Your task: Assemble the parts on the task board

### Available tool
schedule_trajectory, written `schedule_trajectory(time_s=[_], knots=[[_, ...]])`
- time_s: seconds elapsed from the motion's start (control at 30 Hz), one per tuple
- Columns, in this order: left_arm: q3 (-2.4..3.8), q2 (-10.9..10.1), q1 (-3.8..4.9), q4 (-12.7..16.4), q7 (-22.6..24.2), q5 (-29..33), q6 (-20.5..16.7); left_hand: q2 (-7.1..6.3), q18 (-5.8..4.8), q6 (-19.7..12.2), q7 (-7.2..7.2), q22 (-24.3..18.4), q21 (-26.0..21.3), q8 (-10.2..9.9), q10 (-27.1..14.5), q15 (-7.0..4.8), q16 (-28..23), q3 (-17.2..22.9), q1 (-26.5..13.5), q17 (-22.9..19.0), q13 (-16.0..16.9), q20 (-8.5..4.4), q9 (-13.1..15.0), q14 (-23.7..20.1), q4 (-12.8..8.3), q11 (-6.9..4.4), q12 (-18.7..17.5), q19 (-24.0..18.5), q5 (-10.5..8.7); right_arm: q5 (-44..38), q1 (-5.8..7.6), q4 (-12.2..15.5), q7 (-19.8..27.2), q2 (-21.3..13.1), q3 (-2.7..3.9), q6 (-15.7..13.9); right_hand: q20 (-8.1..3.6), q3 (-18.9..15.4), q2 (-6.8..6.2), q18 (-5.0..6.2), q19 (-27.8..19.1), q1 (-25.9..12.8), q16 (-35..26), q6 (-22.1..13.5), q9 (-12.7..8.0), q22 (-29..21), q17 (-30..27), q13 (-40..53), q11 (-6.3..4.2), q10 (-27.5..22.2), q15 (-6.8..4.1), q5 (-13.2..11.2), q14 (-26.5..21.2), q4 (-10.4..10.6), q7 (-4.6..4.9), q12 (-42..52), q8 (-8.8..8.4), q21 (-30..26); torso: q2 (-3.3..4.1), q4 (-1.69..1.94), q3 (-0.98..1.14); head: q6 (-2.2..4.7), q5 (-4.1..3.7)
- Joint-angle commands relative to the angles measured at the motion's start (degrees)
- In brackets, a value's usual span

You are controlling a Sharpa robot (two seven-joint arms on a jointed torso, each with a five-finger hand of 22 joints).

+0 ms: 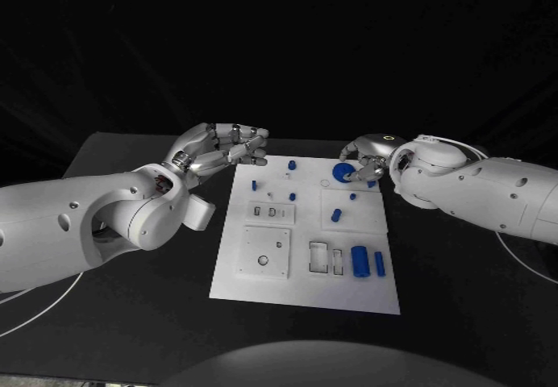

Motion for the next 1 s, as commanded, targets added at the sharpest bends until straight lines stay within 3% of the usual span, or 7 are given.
schedule_trajectory(time_s=[0.03, 0.27, 0.93, 1.0], knots=[[0.04, 0.1, 0.02, 0.2, 0.1, 0.1, 1.2, 0.61, -0.37, 0.0, 0.52, -0.1, -0.1, 0.3, 0.2, 0.47, 0.4, 0.0, 0.1, -0.1, -0.1, 0.05, -0.1, 0.1, 0.1, 0.26, 0.4, 0.4, 0.26, -1.2, -0.09, -0.3, -0.3, 0.2, -0.02, 1.1, -0.16, 0.2, 0.24, -0.47, 5.1, -0.4, 0.2, 0.2, -0.5, 14.7, 15.1, 15.1, -0.26, 6.1, -0.19, 1.0, 5.9, -0.2, 0.18, 0.2, -0.29, -0.4, 0.00, 0.01, 0.00, -0.02, 0.05], [0.04, 0.1, 0.02, 0.2, 0.1, 0.1, 1.2, 0.61, -0.37, 0.0, 0.52, -0.1, -0.1, 0.3, 0.2, 0.47, 0.4, 0.0, 0.1, -0.1, -0.1, 0.05, -0.1, 0.1, 0.1, 0.26, 0.4, 0.4, 0.26, -1.4, -0.23, -0.7, -0.5, 0.5, -0.02, 2.2, -0.10, 0.8, 0.06, -0.38, 4.8, -0.2, 0.2, 2.0, -1.3, 14.5, 15.1, 15.1, -0.14, 6.1, -0.12, 3.2, 5.9, -0.7, 0.35, 0.2, -0.26, -0.6, 0.00, -0.03, 0.00, -0.24, 0.14], [0.04, 0.3, 0.02, 0.3, -0.1, 0.1, 1.4, 0.61, -0.37, 0.0, 0.52, -0.1, -0.1, 0.3, 0.2, 0.47, 0.4, 0.0, 0.1, -0.1, -0.1, 0.05, -0.1, 0.1, 0.1, 0.26, 0.4, 0.4, 0.26, -1.7, -0.76, -1.5, -1.0, 0.9, -0.02, 3.9, 0.04, 1.4, -0.15, -0.25, 4.4, 0.1, 0.2, 5.5, -0.5, 14.4, 15.1, 15.1, 0.03, 6.1, 0.02, 2.6, 5.9, -1.4, 0.55, 0.2, 1.40, -1.0, 0.01, 0.01, 0.00, -0.63, 0.14], [0.04, 0.3, 0.02, 0.3, -0.1, 0.1, 1.4, 0.64, -0.41, 0.1, 0.55, -0.1, -0.1, 0.3, 0.2, 0.51, 0.4, 0.0, 0.1, -0.1, -0.1, 0.05, -0.1, 0.1, 0.1, 0.33, 0.5, 0.4, 0.25, -1.8, -0.89, -1.6, -0.9, 1.0, -0.02, 4.3, 0.11, 1.8, -0.23, -0.23, 4.3, 0.4, 0.2, 6.6, 0.1, 14.3, 15.1, 15.1, 0.21, 6.1, 0.13, 4.5, 5.9, -1.8, 0.83, 0.2, 2.05, -1.1, 0.00, 0.01, 0.00, -0.68, 0.22]])
